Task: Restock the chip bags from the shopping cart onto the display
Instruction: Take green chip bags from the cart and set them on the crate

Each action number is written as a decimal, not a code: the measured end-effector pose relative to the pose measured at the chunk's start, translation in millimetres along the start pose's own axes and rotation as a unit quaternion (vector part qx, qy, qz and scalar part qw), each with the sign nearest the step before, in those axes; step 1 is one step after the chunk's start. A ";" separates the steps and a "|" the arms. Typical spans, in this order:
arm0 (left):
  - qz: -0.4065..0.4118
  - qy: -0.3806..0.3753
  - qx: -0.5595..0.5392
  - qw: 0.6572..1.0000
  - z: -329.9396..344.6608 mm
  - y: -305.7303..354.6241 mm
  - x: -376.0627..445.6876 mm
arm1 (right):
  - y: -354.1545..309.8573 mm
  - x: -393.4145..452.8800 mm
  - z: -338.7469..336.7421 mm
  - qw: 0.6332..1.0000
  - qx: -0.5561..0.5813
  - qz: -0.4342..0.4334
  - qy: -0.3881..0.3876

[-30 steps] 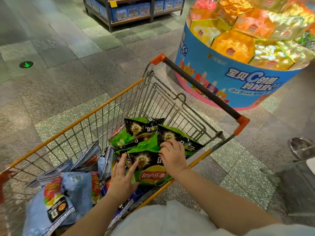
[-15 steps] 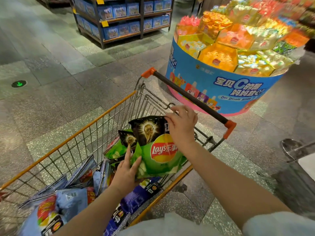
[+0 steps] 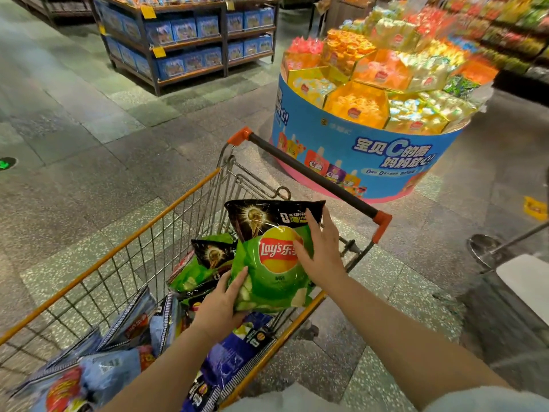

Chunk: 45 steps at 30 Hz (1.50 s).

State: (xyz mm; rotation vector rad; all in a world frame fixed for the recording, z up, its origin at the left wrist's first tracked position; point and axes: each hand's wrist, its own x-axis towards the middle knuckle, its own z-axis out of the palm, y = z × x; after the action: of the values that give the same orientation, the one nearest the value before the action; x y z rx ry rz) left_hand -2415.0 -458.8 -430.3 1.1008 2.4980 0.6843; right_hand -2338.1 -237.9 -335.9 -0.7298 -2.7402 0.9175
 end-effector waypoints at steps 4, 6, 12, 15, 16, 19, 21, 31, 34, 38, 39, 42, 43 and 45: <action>-0.045 -0.019 -0.043 0.998 -0.7 -1.6 0.7 | 25.6 -30.0 16.3 0.988 -0.016 0.064 -0.138; -0.054 -0.022 -0.056 0.997 -0.6 -1.8 0.2 | 25.8 -36.9 20.4 0.980 -0.014 0.084 -0.178; -0.076 -0.019 -0.079 0.994 -5.5 7.4 -3.5 | 25.1 -45.8 36.2 0.975 -0.022 0.059 -0.214; -0.080 0.001 -0.087 0.993 -13.6 19.7 -4.7 | 20.1 -45.2 31.9 0.980 0.017 0.054 -0.192; -0.082 0.011 -0.089 0.993 -16.6 23.7 -4.8 | 19.2 -44.3 29.4 0.982 0.031 0.048 -0.182; -0.089 0.043 -0.085 0.991 -24.2 33.9 -6.4 | 17.7 -39.1 21.9 0.985 0.067 0.024 -0.159; -0.099 0.056 -0.079 0.990 -28.8 41.2 -8.2 | 14.5 -35.8 14.3 0.983 0.087 0.004 -0.159; -0.157 0.174 -0.114 0.965 -60.9 100.0 -42.2 | -13.1 -21.4 -48.0 0.968 0.090 -0.137 -0.190; -0.189 0.239 -0.116 0.945 -64.3 116.6 -66.4 | -29.3 -24.2 -63.0 0.955 0.074 -0.198 -0.208; -0.218 0.328 -0.109 0.913 -63.5 139.7 -116.3 | -52.9 -41.9 -66.1 0.922 0.103 -0.274 -0.254; -0.229 0.343 -0.102 0.905 -63.1 144.4 -131.6 | -58.1 -51.2 -63.7 0.914 0.109 -0.292 -0.260; -0.266 0.370 -0.052 0.889 -65.6 156.6 -175.5 | -72.7 -83.2 -60.0 0.896 0.114 -0.331 -0.272; -0.270 0.377 -0.042 0.885 -66.4 159.7 -188.0 | -77.3 -92.4 -60.3 0.891 0.118 -0.339 -0.277; -0.272 0.388 -0.030 0.880 -67.2 168.6 -208.3 | -85.9 -108.1 -62.9 0.882 0.112 -0.360 -0.282</action>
State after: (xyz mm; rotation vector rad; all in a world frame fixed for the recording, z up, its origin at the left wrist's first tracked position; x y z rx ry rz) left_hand -2210.7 -536.7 -261.5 0.0126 3.1730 1.1697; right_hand -2259.9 -318.2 -233.7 0.6817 -2.8695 1.3411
